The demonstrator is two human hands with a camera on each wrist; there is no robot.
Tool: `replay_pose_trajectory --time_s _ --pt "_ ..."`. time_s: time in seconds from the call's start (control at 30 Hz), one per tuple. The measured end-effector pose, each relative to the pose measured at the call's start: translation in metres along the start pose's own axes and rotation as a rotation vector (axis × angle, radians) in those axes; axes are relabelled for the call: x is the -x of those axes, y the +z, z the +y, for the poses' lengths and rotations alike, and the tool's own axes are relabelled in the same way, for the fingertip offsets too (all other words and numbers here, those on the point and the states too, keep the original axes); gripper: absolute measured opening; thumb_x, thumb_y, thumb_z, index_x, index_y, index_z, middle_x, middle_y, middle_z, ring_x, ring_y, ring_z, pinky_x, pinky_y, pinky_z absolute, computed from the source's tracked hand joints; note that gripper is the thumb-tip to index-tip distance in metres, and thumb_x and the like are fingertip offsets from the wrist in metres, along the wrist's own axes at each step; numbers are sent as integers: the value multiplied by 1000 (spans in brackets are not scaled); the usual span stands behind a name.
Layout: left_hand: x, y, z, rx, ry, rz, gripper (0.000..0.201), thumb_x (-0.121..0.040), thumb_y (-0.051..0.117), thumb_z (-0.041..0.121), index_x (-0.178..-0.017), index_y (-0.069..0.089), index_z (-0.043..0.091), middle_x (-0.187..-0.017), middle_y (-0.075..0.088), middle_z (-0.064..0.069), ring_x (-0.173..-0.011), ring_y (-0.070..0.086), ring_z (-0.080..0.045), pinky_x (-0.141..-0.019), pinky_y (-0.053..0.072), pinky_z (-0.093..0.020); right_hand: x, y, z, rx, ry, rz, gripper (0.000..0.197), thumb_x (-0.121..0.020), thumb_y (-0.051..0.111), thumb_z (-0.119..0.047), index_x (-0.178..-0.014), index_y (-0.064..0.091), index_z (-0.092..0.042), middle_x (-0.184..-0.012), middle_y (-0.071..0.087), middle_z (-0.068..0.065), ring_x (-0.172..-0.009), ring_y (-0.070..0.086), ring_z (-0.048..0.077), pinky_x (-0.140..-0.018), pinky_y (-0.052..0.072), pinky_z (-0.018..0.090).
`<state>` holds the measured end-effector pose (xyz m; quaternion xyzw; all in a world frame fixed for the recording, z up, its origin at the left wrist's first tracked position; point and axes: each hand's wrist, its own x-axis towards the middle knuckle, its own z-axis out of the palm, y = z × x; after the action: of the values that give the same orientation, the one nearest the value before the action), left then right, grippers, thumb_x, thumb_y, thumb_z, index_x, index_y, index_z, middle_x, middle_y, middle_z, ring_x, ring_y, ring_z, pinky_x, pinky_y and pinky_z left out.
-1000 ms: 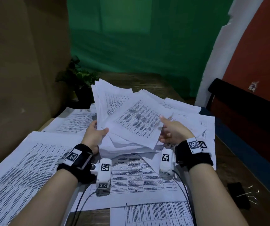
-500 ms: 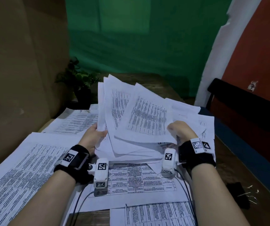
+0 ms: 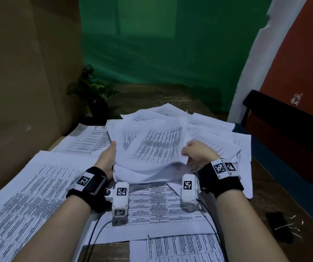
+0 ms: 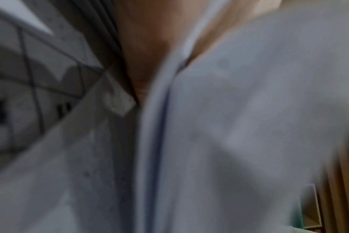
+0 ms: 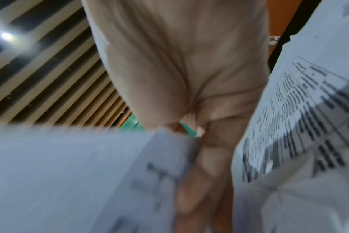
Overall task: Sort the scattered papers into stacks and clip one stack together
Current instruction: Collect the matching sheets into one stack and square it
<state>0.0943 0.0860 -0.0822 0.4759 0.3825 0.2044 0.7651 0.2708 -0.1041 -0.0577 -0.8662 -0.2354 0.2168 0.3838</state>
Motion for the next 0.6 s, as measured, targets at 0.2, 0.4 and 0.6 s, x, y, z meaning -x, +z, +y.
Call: replay_pose_trajectory --time_s 0.2,0.4,0.6 --pt "2 0 2 -130 72 60 32 -105 30 15 -130 51 14 -60 66 -10 -35 53 -17 -37 41 -19 -1 2 1 -12 -31 37 29 -88 53 0 -66 40 -14 -58 41 3 -49 38 18 -38 30 18" --pt "1 -3 -2 -408 156 24 31 -97 30 -8 -109 59 -6 -93 64 -34 -50 49 -21 -47 48 -17 -7 10 3 -135 -61 169 10 -90 47 -9 -83 53 -12 -75 57 5 -62 51 19 -51 34 22" --pt "-5 -1 -3 27 40 -63 46 -104 34 37 -130 54 5 -114 66 -17 -92 65 -35 -78 52 -41 -20 -3 14 -351 -48 306 9 -90 55 -13 -96 61 -12 -98 65 8 -84 60 24 -66 44 28"
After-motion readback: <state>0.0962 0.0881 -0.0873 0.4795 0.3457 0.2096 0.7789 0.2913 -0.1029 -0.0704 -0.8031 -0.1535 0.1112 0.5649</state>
